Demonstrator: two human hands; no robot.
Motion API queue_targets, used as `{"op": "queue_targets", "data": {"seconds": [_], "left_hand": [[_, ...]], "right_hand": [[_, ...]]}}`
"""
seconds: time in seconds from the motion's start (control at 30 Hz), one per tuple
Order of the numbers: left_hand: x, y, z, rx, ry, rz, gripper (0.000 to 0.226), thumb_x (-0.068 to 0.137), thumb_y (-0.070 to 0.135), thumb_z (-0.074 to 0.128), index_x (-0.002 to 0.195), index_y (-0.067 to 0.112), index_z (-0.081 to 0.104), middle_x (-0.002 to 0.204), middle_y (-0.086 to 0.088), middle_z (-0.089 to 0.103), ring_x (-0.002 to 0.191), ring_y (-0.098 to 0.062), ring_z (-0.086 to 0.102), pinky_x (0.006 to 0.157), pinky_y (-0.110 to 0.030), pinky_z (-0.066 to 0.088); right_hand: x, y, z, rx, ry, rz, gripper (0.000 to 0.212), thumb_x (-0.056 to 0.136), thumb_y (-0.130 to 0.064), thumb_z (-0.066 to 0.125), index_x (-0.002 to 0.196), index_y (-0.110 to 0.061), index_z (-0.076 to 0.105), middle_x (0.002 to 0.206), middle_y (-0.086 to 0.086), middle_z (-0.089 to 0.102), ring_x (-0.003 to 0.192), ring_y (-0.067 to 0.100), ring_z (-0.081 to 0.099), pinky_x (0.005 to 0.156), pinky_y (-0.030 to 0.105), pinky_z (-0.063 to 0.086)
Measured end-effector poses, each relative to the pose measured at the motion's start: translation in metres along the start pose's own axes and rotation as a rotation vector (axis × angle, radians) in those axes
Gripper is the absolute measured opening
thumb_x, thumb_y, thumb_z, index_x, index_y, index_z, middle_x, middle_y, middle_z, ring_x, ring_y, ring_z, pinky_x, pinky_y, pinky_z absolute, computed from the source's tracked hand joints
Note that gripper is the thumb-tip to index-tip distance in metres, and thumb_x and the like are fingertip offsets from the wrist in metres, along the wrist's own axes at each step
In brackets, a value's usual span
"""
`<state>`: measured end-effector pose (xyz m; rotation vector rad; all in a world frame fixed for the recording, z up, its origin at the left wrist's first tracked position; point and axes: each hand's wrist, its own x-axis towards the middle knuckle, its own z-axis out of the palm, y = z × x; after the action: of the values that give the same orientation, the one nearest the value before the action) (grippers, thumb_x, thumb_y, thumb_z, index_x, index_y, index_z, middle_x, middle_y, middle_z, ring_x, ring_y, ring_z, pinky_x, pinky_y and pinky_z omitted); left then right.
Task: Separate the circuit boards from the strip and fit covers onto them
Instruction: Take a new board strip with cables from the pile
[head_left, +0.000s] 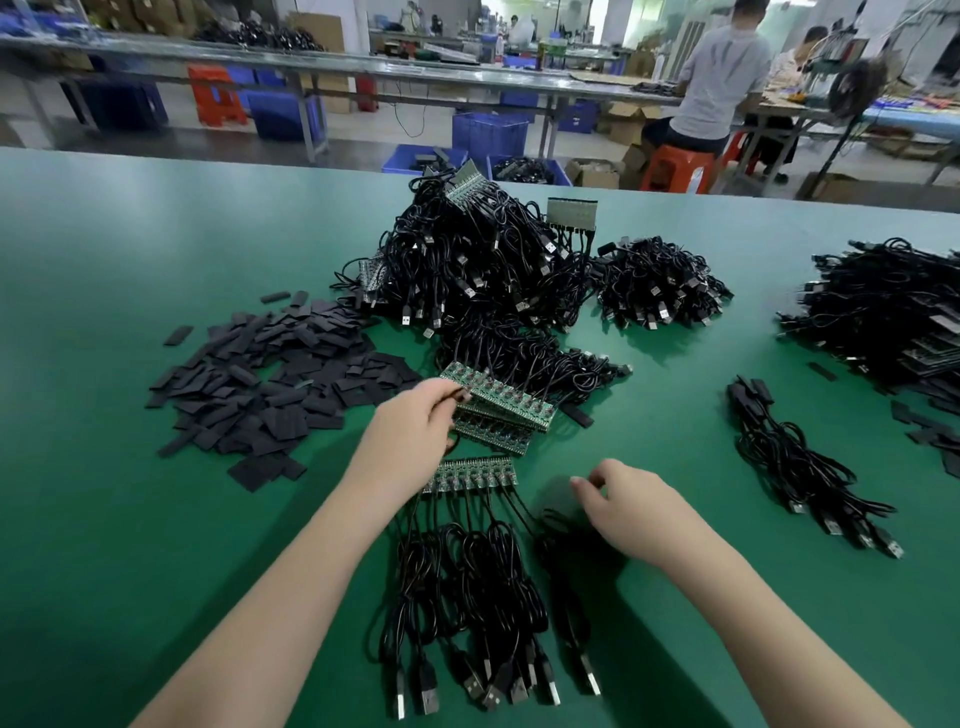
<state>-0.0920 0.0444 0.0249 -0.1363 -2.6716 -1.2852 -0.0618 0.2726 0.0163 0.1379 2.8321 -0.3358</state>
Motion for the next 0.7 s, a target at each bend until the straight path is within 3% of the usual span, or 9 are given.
{"op": "queue_targets", "data": {"seconds": [0.07,0.13,0.2,0.27,0.37,0.47,0.53,0.6,0.7], "left_hand": [[0.000,-0.002,-0.005,0.139,0.110,0.034,0.027,0.105,0.022,0.040,0.122,0.019,0.060,0.090,0.002,0.060,0.071,-0.011,0.063,0.056,-0.024,0.050],[-0.003,-0.005,-0.002,0.328,0.190,0.119,0.028,0.104,0.027,0.039,0.123,0.025,0.060,0.093,0.006,0.056,0.067,-0.011,0.056,0.053,-0.030,0.047],[-0.006,-0.011,0.006,0.425,0.138,0.166,0.028,0.102,0.029,0.042,0.121,0.029,0.062,0.096,0.009,0.055,0.067,-0.008,0.052,0.048,-0.024,0.042],[-0.010,-0.019,0.017,0.490,-0.009,0.136,0.029,0.100,0.033,0.043,0.123,0.035,0.061,0.109,0.011,0.059,0.085,-0.007,0.055,0.057,-0.023,0.046],[-0.013,-0.029,0.024,0.492,-0.151,0.066,0.032,0.093,0.047,0.047,0.122,0.041,0.061,0.120,0.015,0.057,0.107,-0.009,0.054,0.079,-0.028,0.048],[0.001,-0.034,0.013,0.294,-0.013,0.034,0.030,0.094,0.047,0.050,0.116,0.036,0.067,0.111,0.012,0.061,0.081,-0.003,0.057,0.064,-0.023,0.045],[0.025,-0.044,-0.003,0.370,0.135,0.032,0.028,0.096,0.034,0.052,0.119,0.027,0.067,0.113,0.002,0.065,0.069,-0.006,0.057,0.057,-0.024,0.048],[0.053,-0.058,-0.022,0.555,0.163,-0.050,0.036,0.097,0.025,0.052,0.132,0.020,0.058,0.124,-0.007,0.060,0.092,-0.020,0.061,0.073,-0.034,0.053],[0.085,-0.073,-0.045,0.795,-0.055,-0.240,0.044,0.101,0.027,0.047,0.142,0.014,0.041,0.140,-0.012,0.046,0.123,-0.033,0.048,0.092,-0.046,0.047]], "right_hand": [[-0.002,-0.006,-0.005,0.142,-0.100,-0.059,0.034,0.102,-0.048,0.040,0.102,-0.018,0.056,0.091,0.004,0.070,0.073,0.020,0.069,0.067,0.027,0.050],[-0.004,-0.014,-0.006,0.186,-0.101,-0.078,0.031,0.101,-0.049,0.041,0.098,-0.022,0.055,0.080,0.000,0.068,0.057,0.015,0.068,0.058,0.024,0.047],[-0.001,-0.021,-0.001,0.053,0.069,-0.063,0.032,0.100,-0.051,0.042,0.104,-0.023,0.056,0.090,-0.001,0.067,0.070,0.020,0.066,0.064,0.027,0.046],[0.002,-0.029,0.006,0.016,0.243,-0.114,0.032,0.098,-0.052,0.045,0.115,-0.026,0.053,0.102,-0.004,0.065,0.084,0.021,0.059,0.067,0.030,0.044],[0.012,-0.038,0.017,0.277,0.218,-0.355,0.040,0.095,-0.046,0.057,0.131,-0.031,0.049,0.119,-0.009,0.055,0.100,0.012,0.055,0.083,0.030,0.045],[0.026,-0.034,0.030,0.340,0.204,-0.501,0.034,0.093,-0.037,0.064,0.126,-0.029,0.061,0.122,-0.010,0.058,0.111,0.006,0.054,0.097,0.024,0.042],[0.031,-0.028,0.038,0.429,0.272,-0.511,0.020,0.090,-0.033,0.070,0.110,-0.028,0.072,0.106,-0.013,0.065,0.097,0.001,0.057,0.088,0.021,0.045],[0.034,-0.023,0.043,0.544,0.306,-0.488,0.010,0.086,-0.028,0.075,0.096,-0.031,0.075,0.092,-0.018,0.067,0.086,-0.002,0.059,0.077,0.017,0.046],[0.035,-0.020,0.045,0.609,0.327,-0.476,0.011,0.084,-0.026,0.077,0.087,-0.036,0.075,0.086,-0.019,0.069,0.085,-0.002,0.061,0.074,0.008,0.044]]}}
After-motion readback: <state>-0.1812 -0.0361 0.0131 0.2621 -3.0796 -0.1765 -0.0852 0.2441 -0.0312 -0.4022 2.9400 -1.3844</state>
